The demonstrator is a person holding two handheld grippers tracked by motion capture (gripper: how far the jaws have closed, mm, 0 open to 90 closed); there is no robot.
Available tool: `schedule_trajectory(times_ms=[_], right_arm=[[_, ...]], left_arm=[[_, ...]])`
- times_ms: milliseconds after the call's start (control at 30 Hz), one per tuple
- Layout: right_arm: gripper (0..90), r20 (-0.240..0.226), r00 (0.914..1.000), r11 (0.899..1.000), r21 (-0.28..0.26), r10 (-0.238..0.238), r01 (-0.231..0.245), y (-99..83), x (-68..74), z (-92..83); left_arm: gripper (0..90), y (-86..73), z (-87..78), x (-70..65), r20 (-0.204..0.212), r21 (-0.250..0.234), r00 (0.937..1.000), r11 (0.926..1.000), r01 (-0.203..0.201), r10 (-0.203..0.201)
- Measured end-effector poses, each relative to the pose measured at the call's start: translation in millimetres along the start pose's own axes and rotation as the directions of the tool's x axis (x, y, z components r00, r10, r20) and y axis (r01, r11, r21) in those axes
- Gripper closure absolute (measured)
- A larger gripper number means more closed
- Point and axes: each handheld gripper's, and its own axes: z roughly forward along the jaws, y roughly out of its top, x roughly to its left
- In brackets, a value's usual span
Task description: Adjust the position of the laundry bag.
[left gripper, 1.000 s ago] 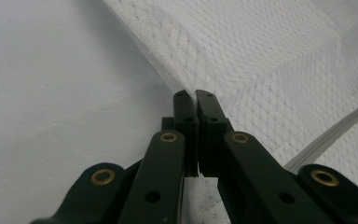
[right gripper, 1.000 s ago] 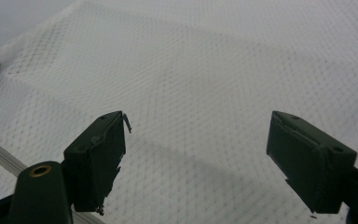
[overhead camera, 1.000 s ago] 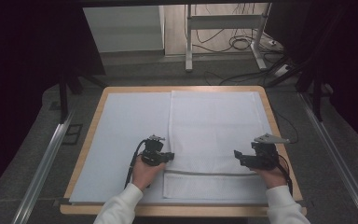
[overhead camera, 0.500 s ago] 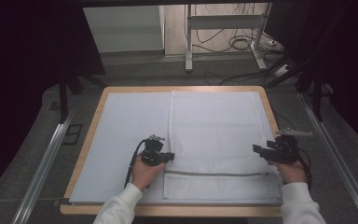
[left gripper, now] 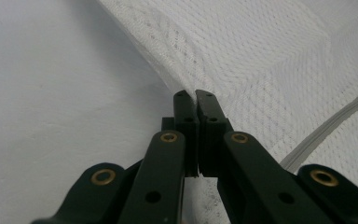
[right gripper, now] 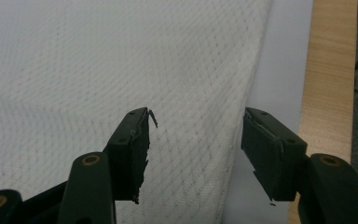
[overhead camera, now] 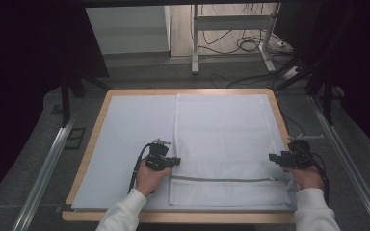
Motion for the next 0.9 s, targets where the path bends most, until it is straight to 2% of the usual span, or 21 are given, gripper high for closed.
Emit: schedule_trajectory(times_ms=[367,533,833,900], right_arm=[[41.6,0.011,0.9997,0.997,0.069,0.022,-0.022,-2.5,-4.1,11.2],[48.3,0.022,0.9997,0.996,0.083,0.01,-0.012,-3.4,-3.4,12.7],[67.3,0.044,0.9983,0.992,0.124,-0.037,0.031,-3.9,0.9,15.3],[68.6,0.043,0.9983,0.992,0.125,-0.038,0.033,-3.8,0.8,15.2]], left_arm=[[89.2,-0.4,-0.6,0.0,0.005,0.002,1.0,1.0,0.0,0.0],[89.2,-0.2,-1.1,0.3,0.007,0.0,1.0,1.0,0.0,0.0],[89.0,0.1,-2.1,0.5,0.01,-0.001,1.0,1.0,0.0,0.0],[89.1,0.1,-2.3,0.5,0.01,-0.001,0.9999,1.0,-0.001,0.001]])
